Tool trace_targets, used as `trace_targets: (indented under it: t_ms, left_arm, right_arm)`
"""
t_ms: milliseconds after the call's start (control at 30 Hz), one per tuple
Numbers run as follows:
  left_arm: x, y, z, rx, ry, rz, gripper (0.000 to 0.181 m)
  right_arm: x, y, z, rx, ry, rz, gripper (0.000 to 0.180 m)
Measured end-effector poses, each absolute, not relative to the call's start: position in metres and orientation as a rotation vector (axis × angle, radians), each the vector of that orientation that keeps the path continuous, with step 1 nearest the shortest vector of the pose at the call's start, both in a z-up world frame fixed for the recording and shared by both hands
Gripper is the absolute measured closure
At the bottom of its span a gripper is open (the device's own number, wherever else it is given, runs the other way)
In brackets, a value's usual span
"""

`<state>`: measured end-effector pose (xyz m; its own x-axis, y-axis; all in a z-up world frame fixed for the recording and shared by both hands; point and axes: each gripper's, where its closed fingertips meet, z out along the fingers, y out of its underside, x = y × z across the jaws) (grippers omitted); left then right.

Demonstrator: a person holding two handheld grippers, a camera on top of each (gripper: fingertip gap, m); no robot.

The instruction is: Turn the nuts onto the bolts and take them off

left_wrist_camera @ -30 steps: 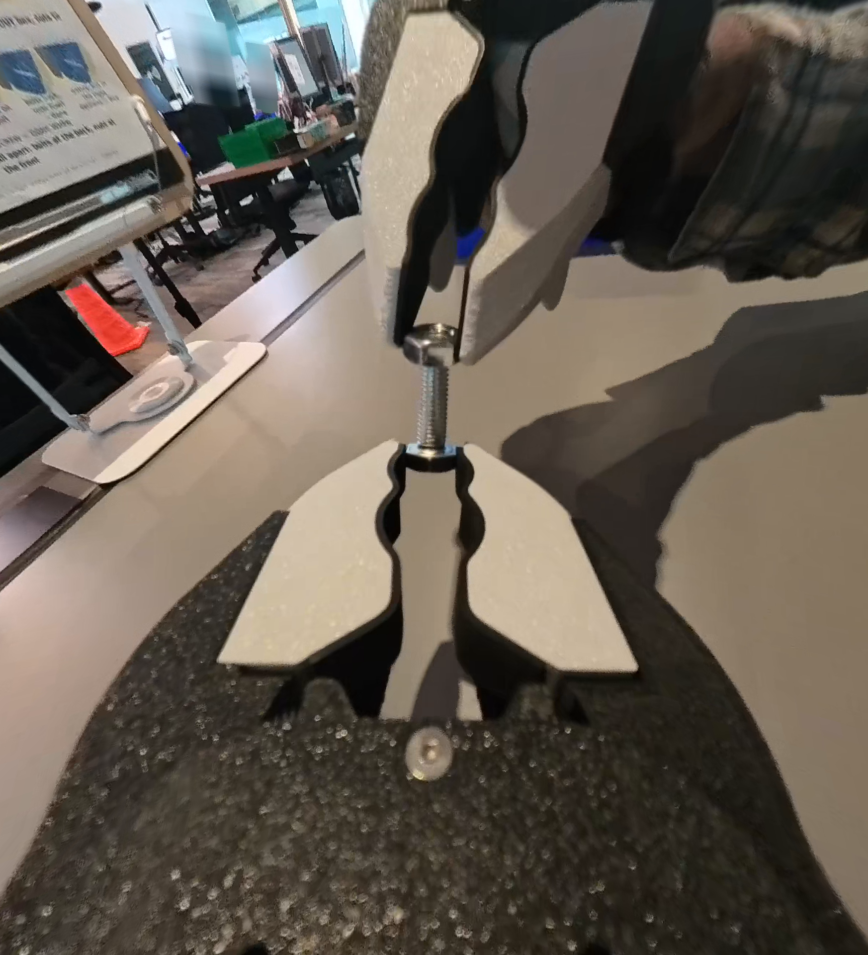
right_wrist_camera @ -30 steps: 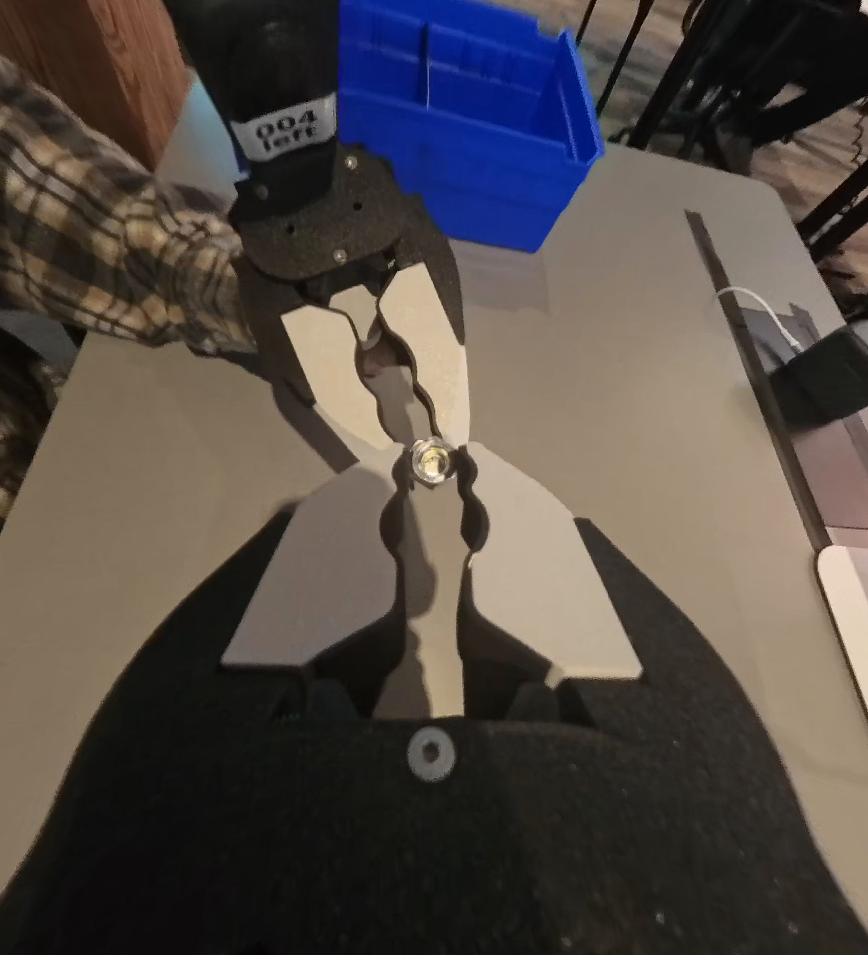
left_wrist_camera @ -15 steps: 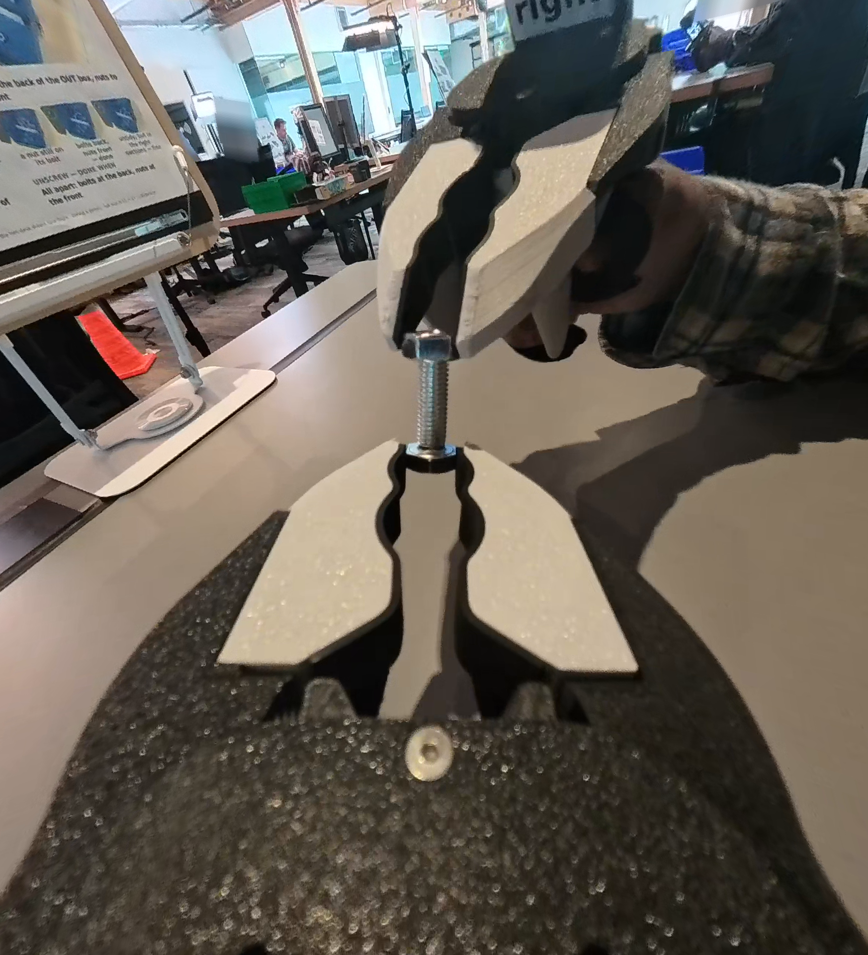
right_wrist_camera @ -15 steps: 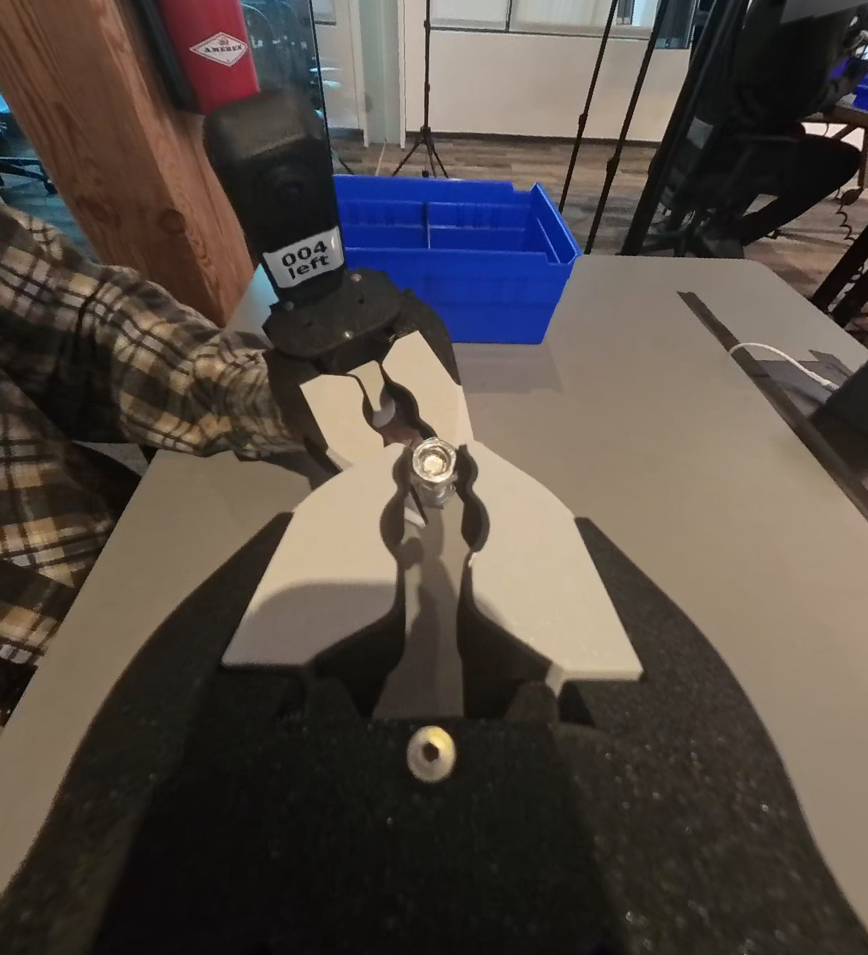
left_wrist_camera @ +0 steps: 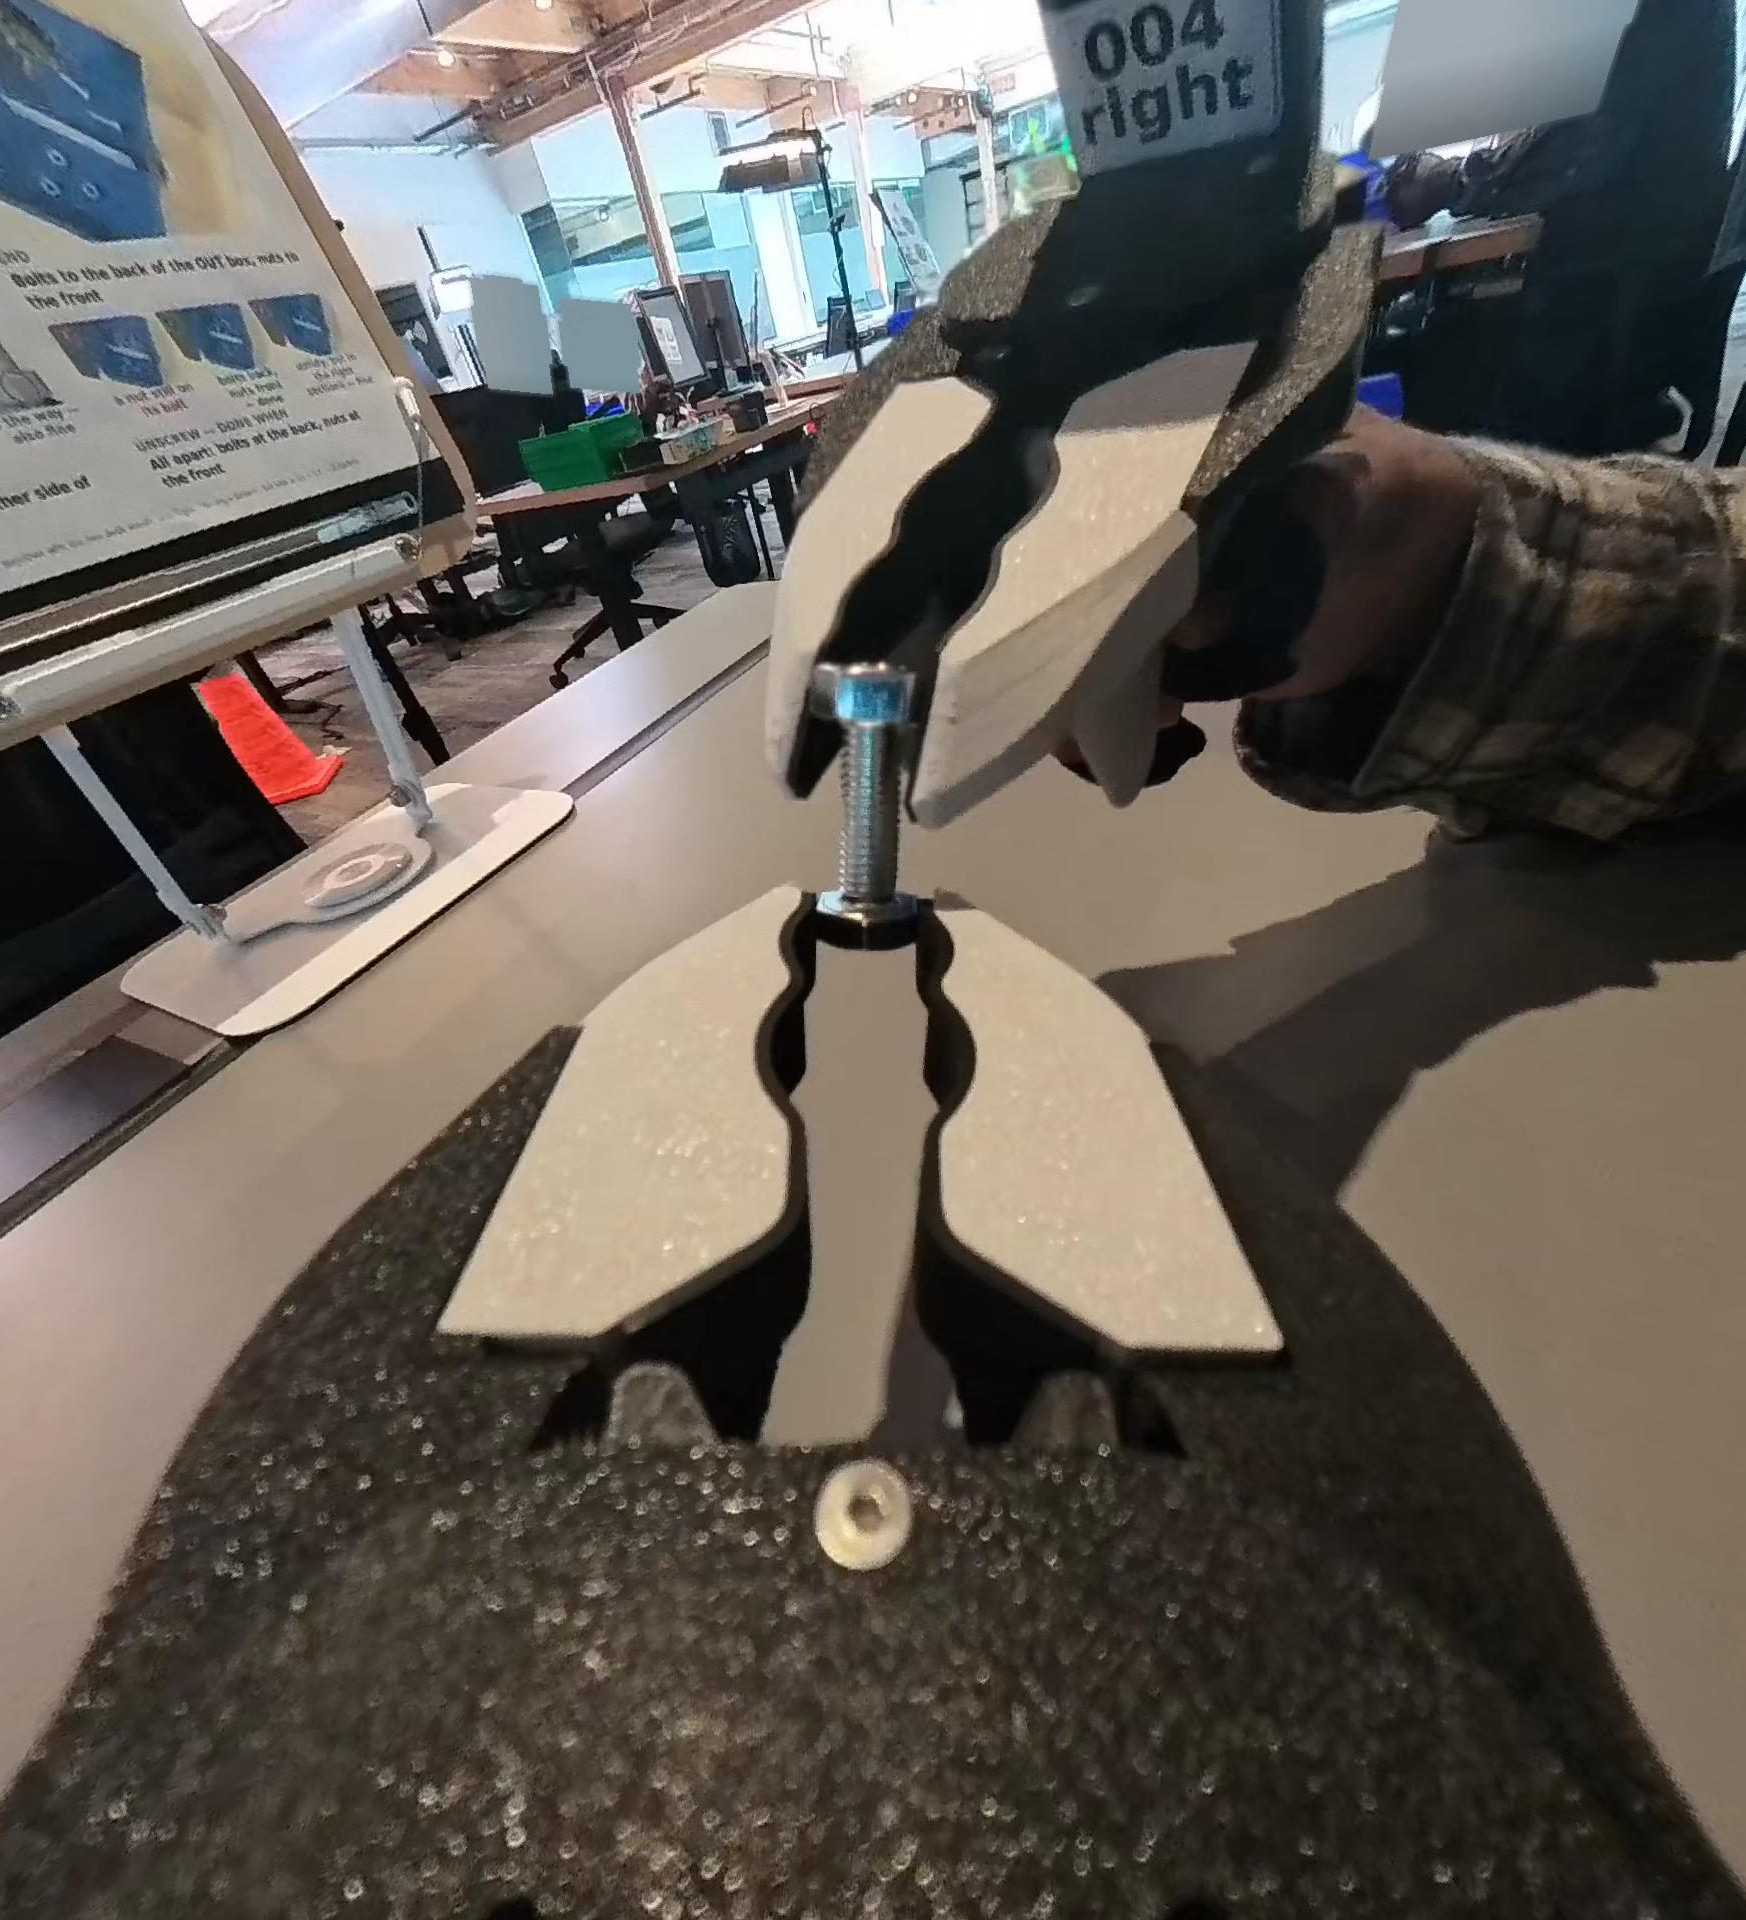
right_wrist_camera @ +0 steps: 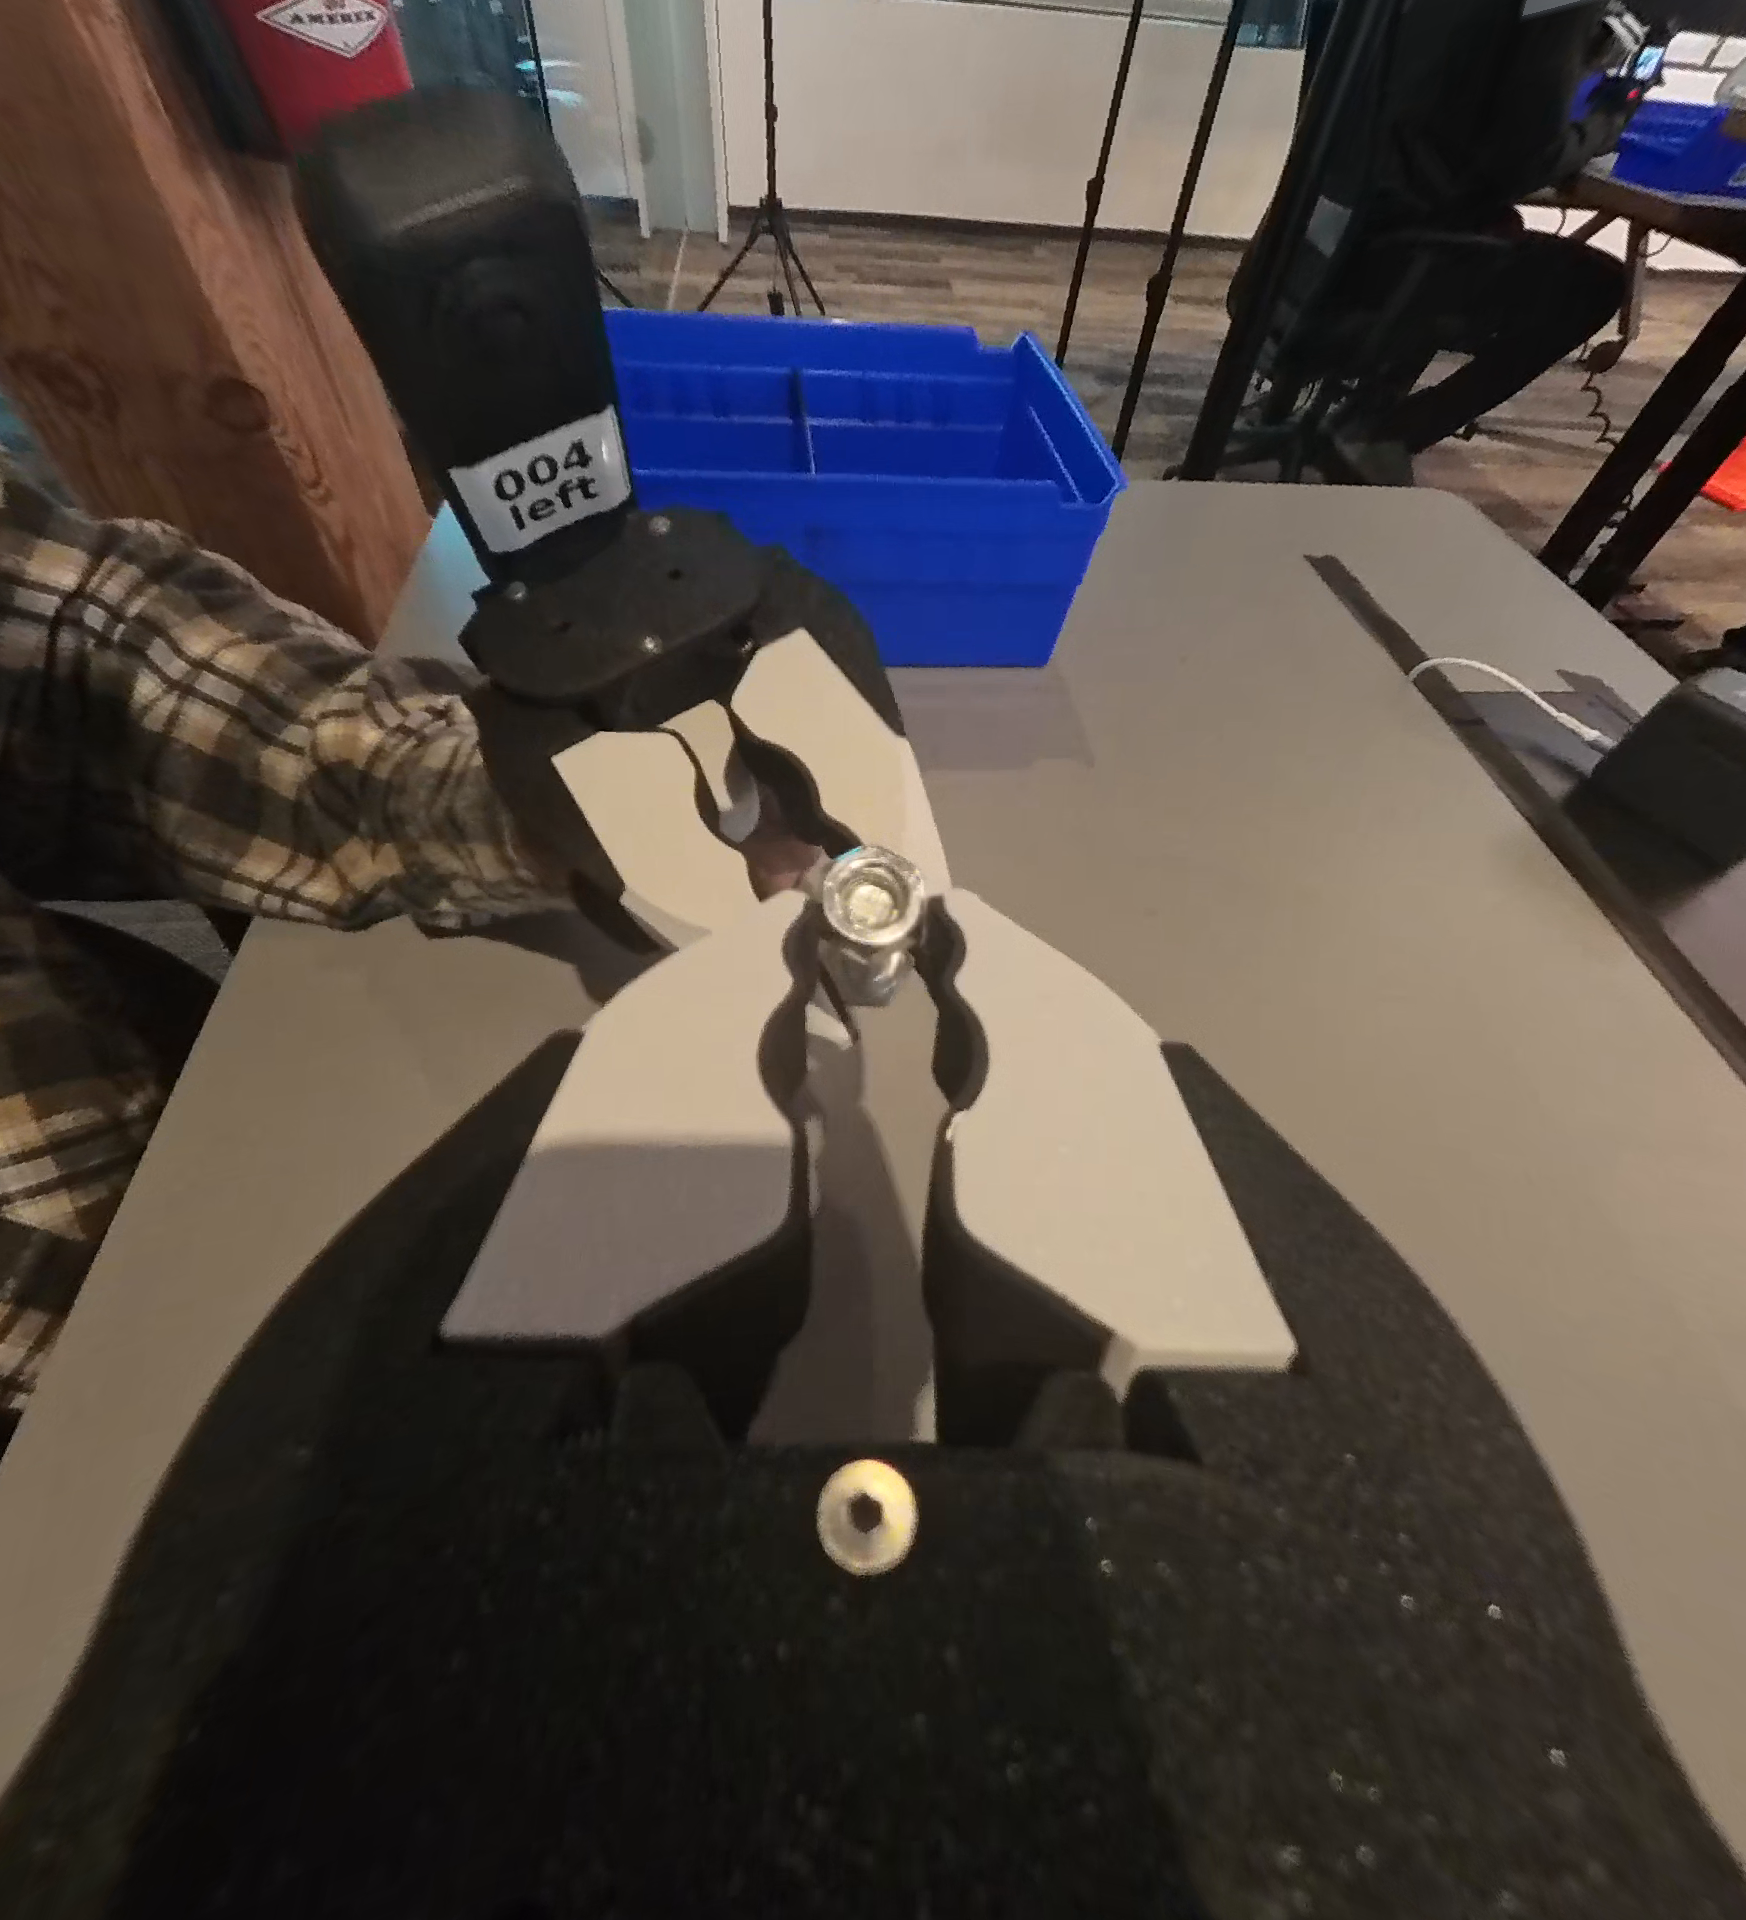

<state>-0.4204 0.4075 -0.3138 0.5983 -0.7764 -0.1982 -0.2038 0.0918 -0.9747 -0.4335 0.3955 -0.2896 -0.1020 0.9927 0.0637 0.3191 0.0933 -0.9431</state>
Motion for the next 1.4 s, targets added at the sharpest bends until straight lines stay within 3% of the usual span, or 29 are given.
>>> trace_targets:
  t_ms: [33, 300, 500, 667, 1400]
  left_arm:
    - [-0.421, 0.407, -0.314, -1.453, 0.885, -0.519, 0.163]
    - [-0.423, 0.408, -0.312, -1.452, 0.862, -0.556, 0.163]
    - [-0.422, 0.405, -0.305, -1.434, 0.82, -0.713, 0.163]
    - [-0.419, 0.399, -0.299, -1.405, 0.786, -0.893, 0.163]
    - [-0.419, 0.395, -0.293, -1.383, 0.772, -0.938, 0.164]
  right_arm:
    - [-0.434, 0.395, -0.29, -1.335, -1.556, 1.047, 0.161]
    - [-0.437, 0.395, -0.285, -1.318, -1.557, 1.04, 0.145]
    - [-0.436, 0.389, -0.27, -1.191, -1.464, 1.126, 0.086]
    - [-0.431, 0.362, -0.248, -0.974, -1.402, 1.326, 0.05]
    - [-0.443, 0.336, -0.257, -0.985, -1.519, 1.459, 0.053]
